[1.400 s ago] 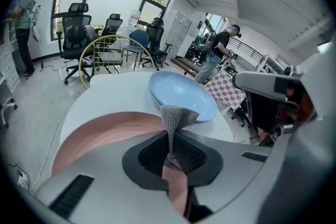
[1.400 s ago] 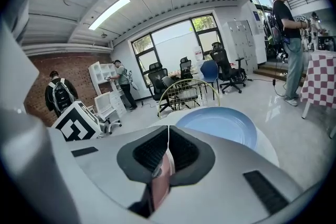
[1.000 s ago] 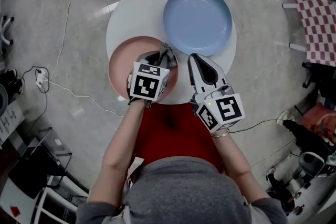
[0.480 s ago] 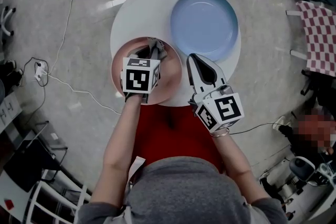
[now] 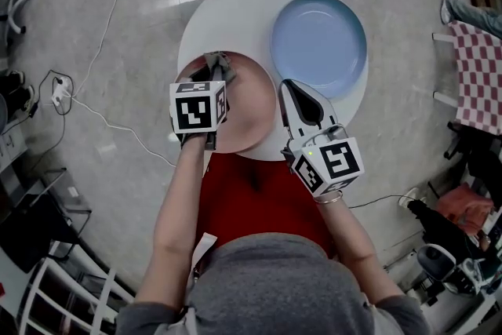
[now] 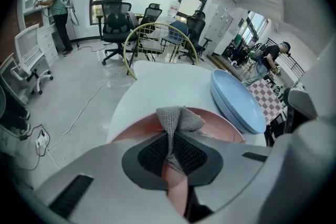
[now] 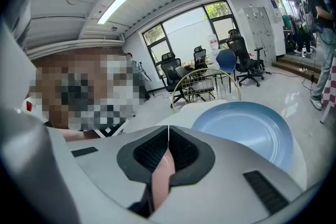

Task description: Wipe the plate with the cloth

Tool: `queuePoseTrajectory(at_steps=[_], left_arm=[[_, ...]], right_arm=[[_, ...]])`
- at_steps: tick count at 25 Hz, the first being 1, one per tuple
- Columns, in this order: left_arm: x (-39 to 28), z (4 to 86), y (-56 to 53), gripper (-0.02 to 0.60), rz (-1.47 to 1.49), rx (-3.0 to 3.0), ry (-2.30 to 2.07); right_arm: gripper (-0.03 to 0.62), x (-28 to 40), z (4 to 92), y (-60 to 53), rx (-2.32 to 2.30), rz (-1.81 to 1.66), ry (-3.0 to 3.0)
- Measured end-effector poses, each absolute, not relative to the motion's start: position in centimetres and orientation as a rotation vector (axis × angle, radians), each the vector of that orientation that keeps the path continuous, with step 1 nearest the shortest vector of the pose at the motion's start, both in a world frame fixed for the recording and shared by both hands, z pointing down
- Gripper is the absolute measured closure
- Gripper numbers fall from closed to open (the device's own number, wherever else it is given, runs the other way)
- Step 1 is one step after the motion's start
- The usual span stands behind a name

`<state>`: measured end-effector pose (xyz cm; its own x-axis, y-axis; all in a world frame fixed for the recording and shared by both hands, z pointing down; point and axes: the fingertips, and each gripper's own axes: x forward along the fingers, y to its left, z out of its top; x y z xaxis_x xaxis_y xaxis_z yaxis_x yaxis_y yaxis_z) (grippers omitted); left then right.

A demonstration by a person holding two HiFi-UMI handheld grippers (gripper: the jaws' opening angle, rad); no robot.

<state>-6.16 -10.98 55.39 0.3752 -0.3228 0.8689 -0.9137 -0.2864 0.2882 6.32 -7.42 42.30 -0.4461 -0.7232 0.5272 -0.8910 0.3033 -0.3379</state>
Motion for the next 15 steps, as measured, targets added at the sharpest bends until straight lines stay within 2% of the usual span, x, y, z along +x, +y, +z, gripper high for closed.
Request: queuePoseTrajectory(at_steps=[15], left_arm=[[-12.6,54.6,-8.8,0.543,0.894,1.648,-1.254]], right_arm=[[0.565,4.1,41.6,-6.8,1.390,0.859,-2.346]])
